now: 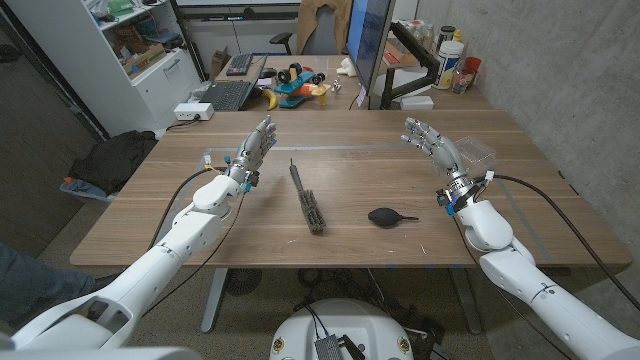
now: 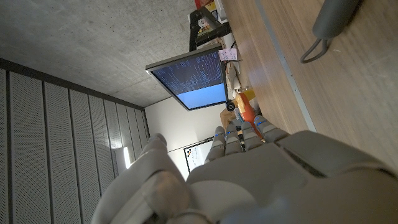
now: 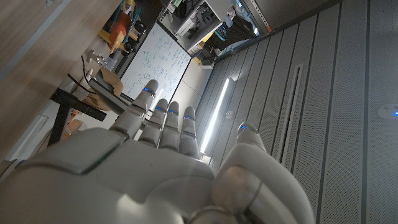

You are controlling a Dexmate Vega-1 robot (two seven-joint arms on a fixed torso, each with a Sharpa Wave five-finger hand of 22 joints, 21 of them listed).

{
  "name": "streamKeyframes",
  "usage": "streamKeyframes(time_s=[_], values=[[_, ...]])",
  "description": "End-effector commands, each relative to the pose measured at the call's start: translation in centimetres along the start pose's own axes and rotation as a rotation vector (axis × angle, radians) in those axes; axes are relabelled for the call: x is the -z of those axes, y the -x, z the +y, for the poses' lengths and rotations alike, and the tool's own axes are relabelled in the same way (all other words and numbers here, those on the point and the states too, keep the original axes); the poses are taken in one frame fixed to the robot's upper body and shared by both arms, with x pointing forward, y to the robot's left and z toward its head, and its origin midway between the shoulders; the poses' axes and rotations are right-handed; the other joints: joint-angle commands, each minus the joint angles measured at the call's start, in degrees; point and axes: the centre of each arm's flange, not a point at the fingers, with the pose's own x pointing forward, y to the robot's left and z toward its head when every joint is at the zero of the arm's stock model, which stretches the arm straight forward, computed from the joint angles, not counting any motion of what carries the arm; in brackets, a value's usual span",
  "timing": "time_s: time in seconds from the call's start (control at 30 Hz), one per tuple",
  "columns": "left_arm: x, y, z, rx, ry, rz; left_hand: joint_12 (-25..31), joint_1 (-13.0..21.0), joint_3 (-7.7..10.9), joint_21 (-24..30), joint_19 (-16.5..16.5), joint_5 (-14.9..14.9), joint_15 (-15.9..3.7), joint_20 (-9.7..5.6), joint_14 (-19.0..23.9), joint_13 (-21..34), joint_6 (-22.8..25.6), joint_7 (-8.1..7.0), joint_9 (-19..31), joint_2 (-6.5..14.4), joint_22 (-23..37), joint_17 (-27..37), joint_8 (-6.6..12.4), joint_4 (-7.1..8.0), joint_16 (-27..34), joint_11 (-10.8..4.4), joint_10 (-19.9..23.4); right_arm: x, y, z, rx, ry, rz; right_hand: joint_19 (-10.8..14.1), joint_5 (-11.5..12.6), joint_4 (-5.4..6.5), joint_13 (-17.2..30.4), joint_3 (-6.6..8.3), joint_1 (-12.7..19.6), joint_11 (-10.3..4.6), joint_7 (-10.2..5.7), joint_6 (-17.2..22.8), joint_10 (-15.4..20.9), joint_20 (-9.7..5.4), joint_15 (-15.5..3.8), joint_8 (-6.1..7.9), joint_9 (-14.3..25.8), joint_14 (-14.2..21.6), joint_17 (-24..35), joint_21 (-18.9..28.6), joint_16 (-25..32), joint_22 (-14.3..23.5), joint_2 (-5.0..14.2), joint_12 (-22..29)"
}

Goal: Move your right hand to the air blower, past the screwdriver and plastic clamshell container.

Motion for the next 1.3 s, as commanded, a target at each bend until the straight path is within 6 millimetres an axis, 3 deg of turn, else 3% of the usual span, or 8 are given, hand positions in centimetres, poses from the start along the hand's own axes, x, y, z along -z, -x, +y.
streamKeyframes(time_s=[0.03,1.3], values=[[-0.1,0.1,-0.1,0.0,-0.004,0.001,0.11,0.09,-0.05,0.39,0.12,0.28,0.47,0.48,-0.04,0.11,0.3,0.17,0.13,0.29,0.16,0.3,0.21,-0.36,0.19,-0.08,0.22,-0.3,0.7,0.4,0.013,0.007,-0.016,0.66,0.6,-0.02,0.12,-0.36,-0.21,-0.01,-0.1,0.39,0.71,-0.08,0.06,0.22,0.33,0.4,0.21,0.32,0.42,0.16,-0.24,0.24],[-0.3,-0.1,-0.5,0.013,-0.023,0.016,0.1,-0.02,-0.05,0.37,-0.01,0.28,0.42,0.66,-0.09,0.12,0.37,0.17,0.14,0.4,0.17,0.31,0.22,-0.52,0.18,-0.05,0.19,-2.5,2.4,1.4,-0.035,0.214,-0.047,1.35,1.27,0.26,0.2,-0.74,-0.95,-1.1,-0.82,1.45,1.72,-0.42,-0.79,0.36,0.39,1.62,0.21,-0.04,0.4,0.15,-0.55,0.17]])
